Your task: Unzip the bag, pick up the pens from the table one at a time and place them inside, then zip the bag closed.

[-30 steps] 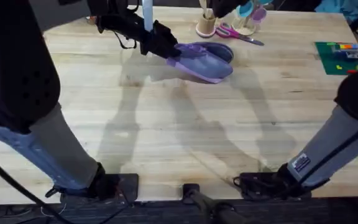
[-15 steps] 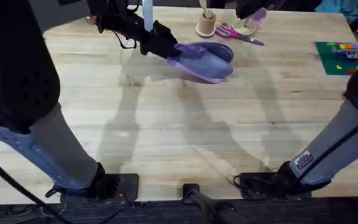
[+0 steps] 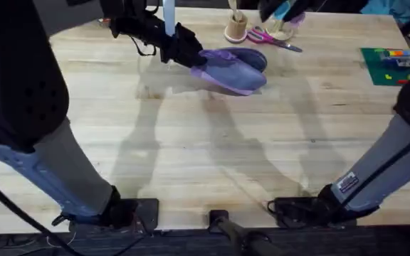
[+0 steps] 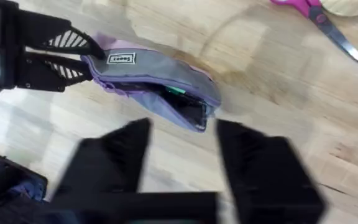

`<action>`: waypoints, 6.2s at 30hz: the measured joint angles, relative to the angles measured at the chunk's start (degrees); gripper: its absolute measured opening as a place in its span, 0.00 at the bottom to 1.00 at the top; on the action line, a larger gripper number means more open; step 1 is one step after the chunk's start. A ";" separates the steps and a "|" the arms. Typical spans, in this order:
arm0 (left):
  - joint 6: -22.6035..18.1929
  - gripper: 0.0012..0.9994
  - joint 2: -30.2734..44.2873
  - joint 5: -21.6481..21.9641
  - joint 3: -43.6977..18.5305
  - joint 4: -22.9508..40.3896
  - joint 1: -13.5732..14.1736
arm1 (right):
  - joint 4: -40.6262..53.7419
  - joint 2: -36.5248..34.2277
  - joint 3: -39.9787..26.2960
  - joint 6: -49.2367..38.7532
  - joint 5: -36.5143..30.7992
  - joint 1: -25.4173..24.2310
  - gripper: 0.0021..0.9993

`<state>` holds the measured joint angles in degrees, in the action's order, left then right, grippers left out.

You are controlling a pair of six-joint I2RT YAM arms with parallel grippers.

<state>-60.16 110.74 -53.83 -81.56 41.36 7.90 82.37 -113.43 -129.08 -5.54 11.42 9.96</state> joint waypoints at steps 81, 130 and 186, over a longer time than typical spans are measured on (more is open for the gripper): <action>-1.43 0.99 -12.93 18.56 0.00 14.22 -14.84 | -10.83 13.22 12.19 16.76 7.19 14.25 1.00; -5.86 0.99 -12.92 16.09 0.00 14.61 -19.08 | -41.63 1.50 37.59 32.87 11.52 14.14 1.00; -5.86 0.99 -12.92 16.09 0.00 14.61 -19.08 | -57.07 0.53 38.82 37.74 40.92 13.29 1.00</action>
<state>-66.02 97.82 -37.74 -81.56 55.96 -11.18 25.30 -112.90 -90.26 32.21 52.34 23.24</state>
